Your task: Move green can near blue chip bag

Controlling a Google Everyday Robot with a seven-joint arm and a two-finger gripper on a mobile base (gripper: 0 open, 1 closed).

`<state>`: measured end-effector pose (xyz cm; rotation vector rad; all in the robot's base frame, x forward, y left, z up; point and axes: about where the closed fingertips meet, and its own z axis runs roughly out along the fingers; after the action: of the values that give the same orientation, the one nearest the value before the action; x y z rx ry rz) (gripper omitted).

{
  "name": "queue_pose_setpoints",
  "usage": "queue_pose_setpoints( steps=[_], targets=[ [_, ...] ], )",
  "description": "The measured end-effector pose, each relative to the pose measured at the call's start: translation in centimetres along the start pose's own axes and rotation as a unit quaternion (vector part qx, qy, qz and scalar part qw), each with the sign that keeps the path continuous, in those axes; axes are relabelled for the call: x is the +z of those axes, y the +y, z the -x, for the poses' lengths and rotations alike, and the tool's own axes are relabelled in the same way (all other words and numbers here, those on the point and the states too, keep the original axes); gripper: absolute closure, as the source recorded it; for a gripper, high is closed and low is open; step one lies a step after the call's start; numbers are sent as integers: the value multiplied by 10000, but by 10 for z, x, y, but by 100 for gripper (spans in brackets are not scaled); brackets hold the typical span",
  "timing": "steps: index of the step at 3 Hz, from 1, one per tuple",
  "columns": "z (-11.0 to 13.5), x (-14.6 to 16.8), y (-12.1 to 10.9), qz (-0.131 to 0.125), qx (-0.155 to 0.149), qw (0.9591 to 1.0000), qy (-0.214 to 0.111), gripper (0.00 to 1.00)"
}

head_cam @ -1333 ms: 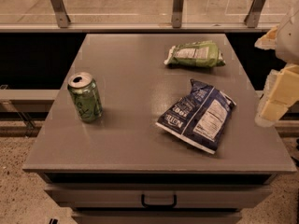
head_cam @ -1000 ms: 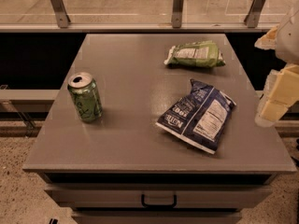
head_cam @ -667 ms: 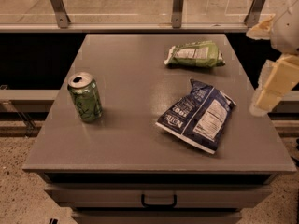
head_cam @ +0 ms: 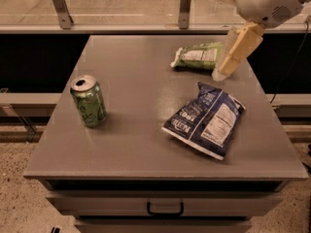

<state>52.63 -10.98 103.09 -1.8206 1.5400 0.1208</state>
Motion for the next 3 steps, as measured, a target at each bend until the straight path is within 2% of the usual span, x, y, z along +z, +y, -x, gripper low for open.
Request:
queue_pose_setpoints(
  steps=[1,2,3],
  targets=[
    [0,0,0,1,4,10000,15,0],
    [5,-3,-1,-26,-255,9996,-147,0],
    [17,14,-13,-107,-464,9936,-1028,0]
  ],
)
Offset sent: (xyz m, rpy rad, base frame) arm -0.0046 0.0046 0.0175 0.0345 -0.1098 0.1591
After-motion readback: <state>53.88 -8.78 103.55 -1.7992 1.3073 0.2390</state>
